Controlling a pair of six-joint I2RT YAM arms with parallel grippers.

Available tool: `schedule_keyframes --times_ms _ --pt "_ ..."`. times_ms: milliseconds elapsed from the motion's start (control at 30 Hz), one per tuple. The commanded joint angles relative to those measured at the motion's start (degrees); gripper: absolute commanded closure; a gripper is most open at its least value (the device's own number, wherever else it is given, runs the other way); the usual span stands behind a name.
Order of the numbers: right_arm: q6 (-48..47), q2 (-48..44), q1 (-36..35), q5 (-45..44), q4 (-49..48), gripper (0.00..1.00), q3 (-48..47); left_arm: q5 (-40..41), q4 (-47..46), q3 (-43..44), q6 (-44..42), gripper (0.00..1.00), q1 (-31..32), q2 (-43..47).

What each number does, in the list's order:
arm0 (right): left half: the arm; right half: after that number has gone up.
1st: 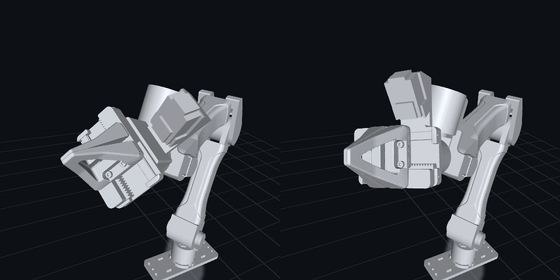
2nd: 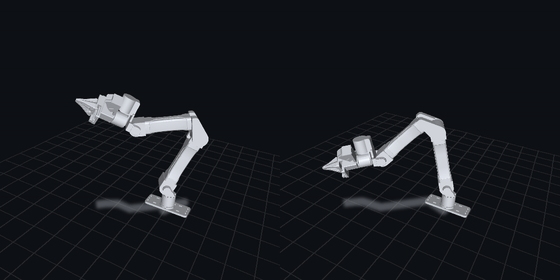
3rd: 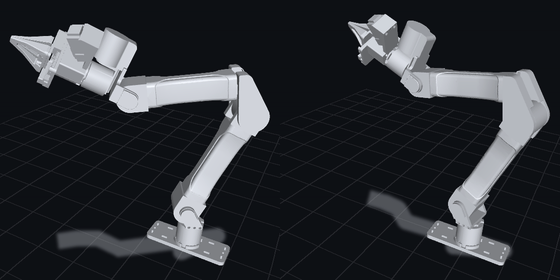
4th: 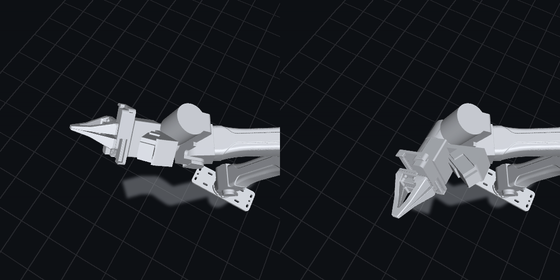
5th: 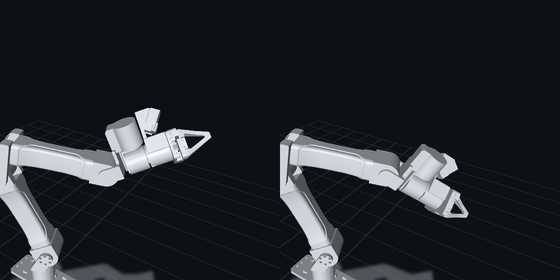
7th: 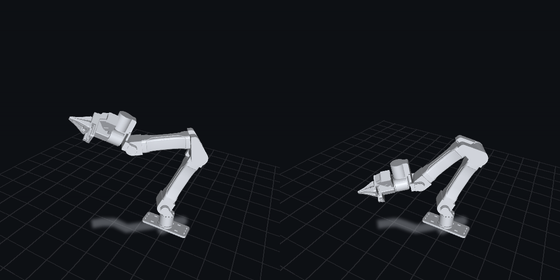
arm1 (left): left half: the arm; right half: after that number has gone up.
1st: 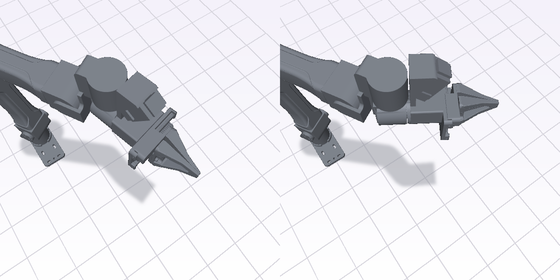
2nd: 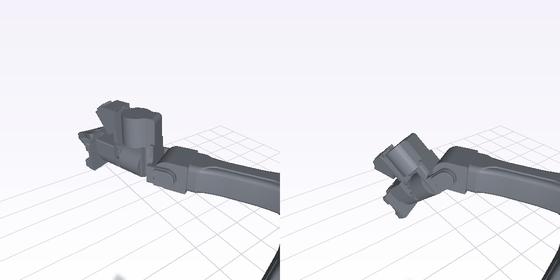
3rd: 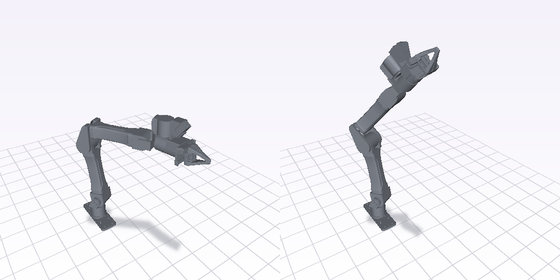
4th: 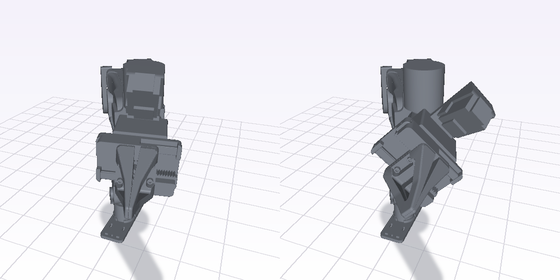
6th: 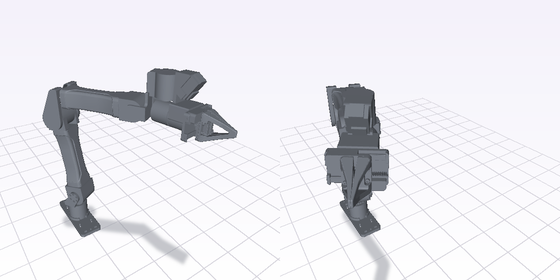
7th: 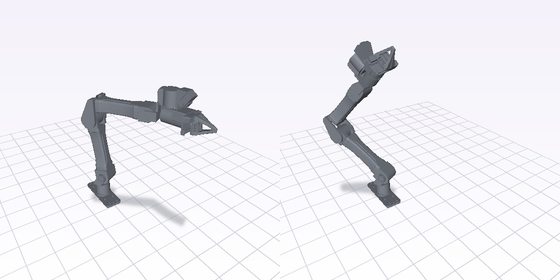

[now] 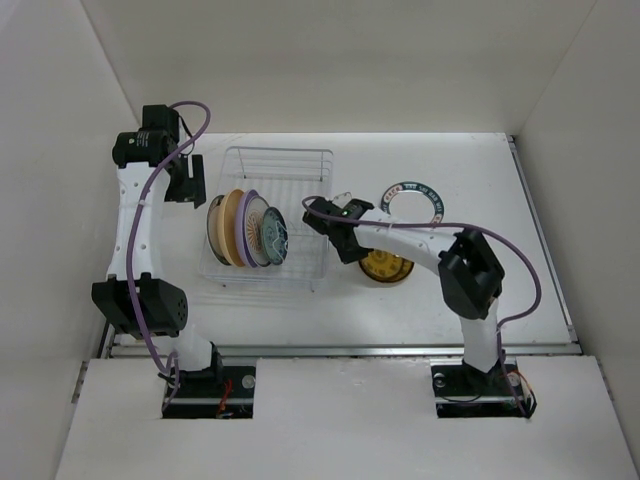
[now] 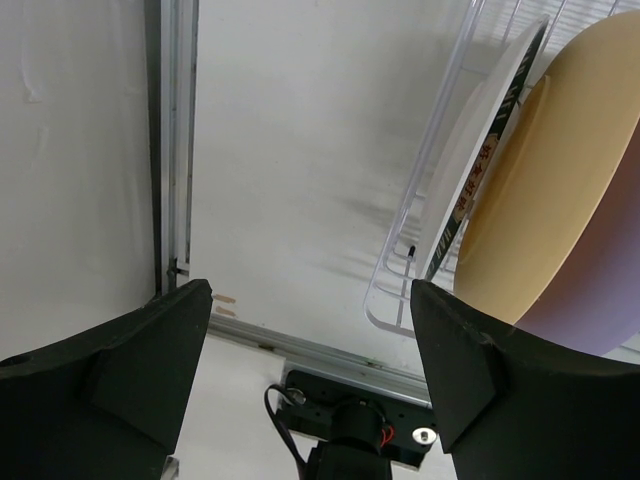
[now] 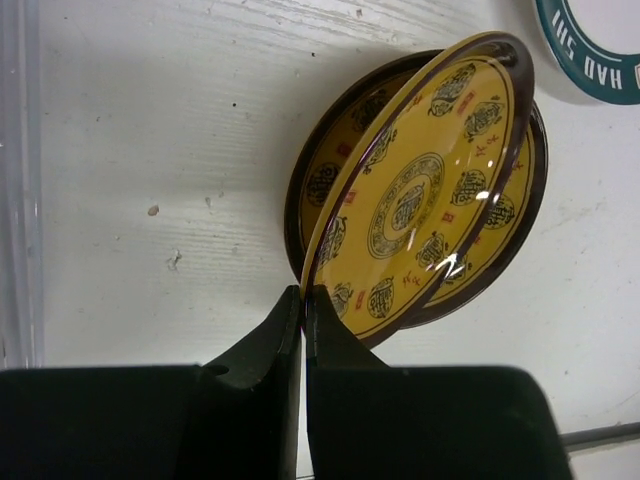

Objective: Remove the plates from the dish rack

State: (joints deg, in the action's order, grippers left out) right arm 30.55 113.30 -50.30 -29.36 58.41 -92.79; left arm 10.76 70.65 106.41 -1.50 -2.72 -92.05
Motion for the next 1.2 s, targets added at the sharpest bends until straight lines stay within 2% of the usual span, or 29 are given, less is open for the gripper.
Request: schedule_keyframes --times_ms 0,33,100,167,267,400,533,567,700,733,833,900,1000,1167 --pt "1.1 1.5 0.1 0.0 1.0 0.94 0.6 1.0 0.9 -0.4 -0.5 0.22 -0.3 0.8" --pt "1.1 2.1 0.1 0.0 1.6 0.79 0.6 1.0 0.9 -0.4 -0.5 0.22 -0.3 0.8" --pt "1.1 2.1 0.1 -0.5 1.6 0.59 0.6 1.0 0.9 -0.4 -0.5 0.22 -0.3 0.3" --pt "1.6 2.1 0.1 -1.0 2.2 0.44 0.0 1.0 1.4 0.1 -0.5 0.22 -0.3 0.3" --pt "2.2 -1.0 0.1 -2.5 2.2 0.30 -1.1 0.0 1.9 0.7 -1.1 0.22 -0.3 0.3" --pt "3.3 -6.1 0.1 -5.3 4.0 0.28 -4.1 -1.4 2.5 4.1 -3.9 0.22 2.8 2.4" --pt "3.9 -12.3 0.7 -6.5 2.4 0.24 -4.9 -9.3 3.6 7.7 -7.5 0.18 8.9 5.0" --pt "4.4 -13.6 2.0 -4.6 1.4 0.23 -4.9 -10.8 4.3 8.5 -8.3 0.18 10.4 5.0" --pt "5.5 -20.0 6.4 1.6 -7.1 0.23 0.6 -14.7 9.4 11.0 -11.8 0.18 21.5 2.2" --pt "6.3 -22.7 7.3 2.5 -8.6 0.23 2.1 -14.7 10.0 11.0 -12.5 0.18 26.4 1.4" --pt "7.3 -26.9 9.0 3.2 -11.5 0.23 6.0 -9.2 9.5 7.7 -11.1 0.19 32.8 -1.5" --pt "7.9 -28.3 9.0 1.9 -11.5 0.23 6.9 -1.1 7.2 4.8 -9.1 0.20 36.2 -3.2" --pt "8.4 -31.0 9.5 0.0 -11.5 0.23 8.8 7.6 5.4 3.7 -5.7 0.25 37.0 -7.3" --pt "8.4 -32.7 9.5 -0.5 -11.5 0.23 11.0 13.4 2.2 1.9 -2.8 0.31 37.0 -11.7"
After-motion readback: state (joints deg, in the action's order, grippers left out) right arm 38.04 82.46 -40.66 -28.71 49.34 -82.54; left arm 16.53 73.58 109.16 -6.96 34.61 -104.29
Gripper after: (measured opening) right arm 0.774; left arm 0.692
